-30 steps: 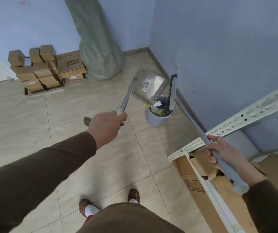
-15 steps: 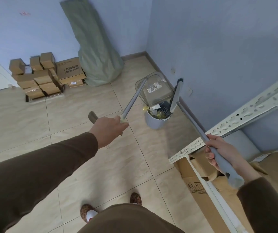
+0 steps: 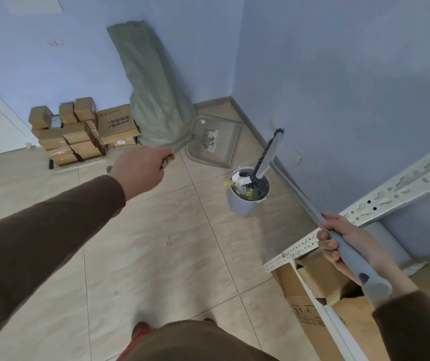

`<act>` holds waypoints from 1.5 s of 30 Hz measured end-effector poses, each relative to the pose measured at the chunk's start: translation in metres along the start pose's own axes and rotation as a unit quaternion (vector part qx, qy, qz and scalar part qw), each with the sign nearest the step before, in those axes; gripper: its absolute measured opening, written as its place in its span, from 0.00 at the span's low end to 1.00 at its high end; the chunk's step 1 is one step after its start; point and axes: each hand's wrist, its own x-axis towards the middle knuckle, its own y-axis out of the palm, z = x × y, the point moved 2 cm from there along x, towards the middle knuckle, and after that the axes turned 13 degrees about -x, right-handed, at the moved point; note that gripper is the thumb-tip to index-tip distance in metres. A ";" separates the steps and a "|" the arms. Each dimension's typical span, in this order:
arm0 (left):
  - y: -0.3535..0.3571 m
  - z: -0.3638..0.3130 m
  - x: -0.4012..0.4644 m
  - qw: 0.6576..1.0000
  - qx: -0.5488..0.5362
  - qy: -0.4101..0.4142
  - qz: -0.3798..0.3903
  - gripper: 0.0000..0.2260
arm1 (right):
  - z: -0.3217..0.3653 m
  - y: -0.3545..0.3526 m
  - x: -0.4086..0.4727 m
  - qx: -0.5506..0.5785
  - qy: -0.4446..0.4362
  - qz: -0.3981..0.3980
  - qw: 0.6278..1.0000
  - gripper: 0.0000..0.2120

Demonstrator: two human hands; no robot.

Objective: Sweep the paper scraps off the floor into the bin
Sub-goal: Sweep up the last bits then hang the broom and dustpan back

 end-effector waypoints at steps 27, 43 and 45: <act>-0.101 0.133 0.387 0.993 0.038 0.109 -0.003 0.06 | 0.352 0.305 0.282 -0.017 -0.052 0.122 0.991 0.08; -0.157 0.109 0.681 0.979 0.103 0.099 -0.145 0.09 | 0.640 0.268 0.368 -0.257 -0.239 -0.001 0.936 0.49; -0.156 0.105 0.710 0.983 0.071 0.099 -0.139 0.12 | 0.671 0.259 0.371 -0.289 -0.273 -0.013 0.918 0.47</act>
